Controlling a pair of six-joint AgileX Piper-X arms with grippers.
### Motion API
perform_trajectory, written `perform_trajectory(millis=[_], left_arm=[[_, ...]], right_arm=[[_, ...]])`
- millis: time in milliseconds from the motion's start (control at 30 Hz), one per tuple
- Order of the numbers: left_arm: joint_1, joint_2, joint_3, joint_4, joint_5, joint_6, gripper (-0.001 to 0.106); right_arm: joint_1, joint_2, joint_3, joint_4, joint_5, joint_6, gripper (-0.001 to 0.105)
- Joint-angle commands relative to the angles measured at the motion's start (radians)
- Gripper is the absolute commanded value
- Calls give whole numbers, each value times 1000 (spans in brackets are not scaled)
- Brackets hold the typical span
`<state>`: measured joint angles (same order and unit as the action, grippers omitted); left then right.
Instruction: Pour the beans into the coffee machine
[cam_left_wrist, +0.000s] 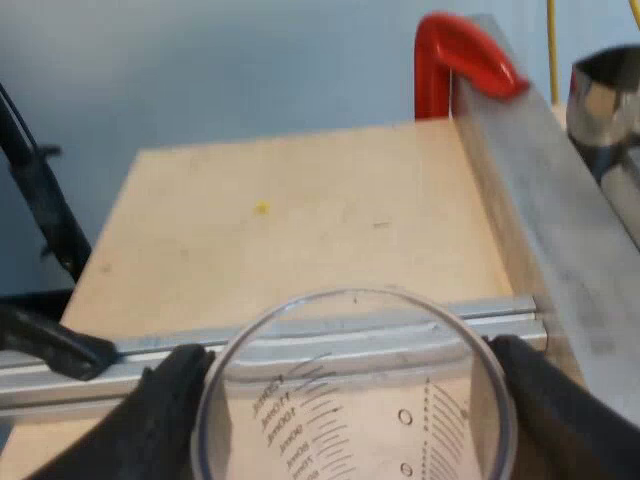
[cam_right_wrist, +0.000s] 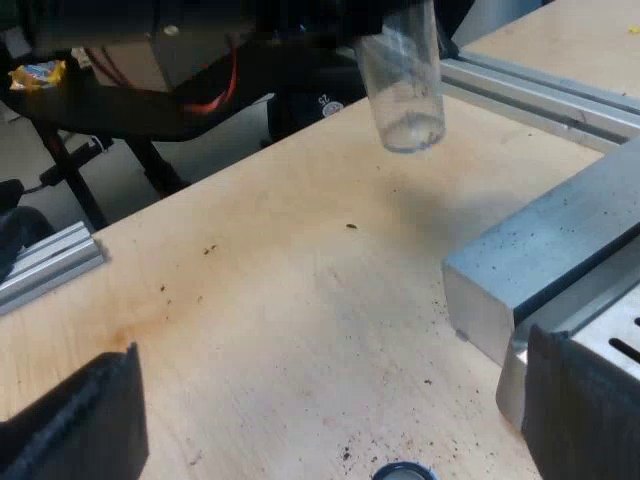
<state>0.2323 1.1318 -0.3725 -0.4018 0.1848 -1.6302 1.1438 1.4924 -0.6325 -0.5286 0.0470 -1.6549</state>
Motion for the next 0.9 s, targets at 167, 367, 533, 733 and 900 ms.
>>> perform_trajectory(millis=[167,367,533,733,900], left_arm=[[-3,163,-6,-168,42,-21,0],[-3,216,-6,-183,65,-21,28],[-3,234,-6,-169,89,-21,65],[-3,234,-6,-100,89,-18,66],[-3,234,-6,-7,89,-18,66]], right_arm=[[1,1,-1,-44,27,4,78],[0,1,-1,-57,47,4,78],[0,1,-1,-82,47,4,78],[0,1,-1,-82,47,20,78],[0,1,-1,-82,47,20,78]])
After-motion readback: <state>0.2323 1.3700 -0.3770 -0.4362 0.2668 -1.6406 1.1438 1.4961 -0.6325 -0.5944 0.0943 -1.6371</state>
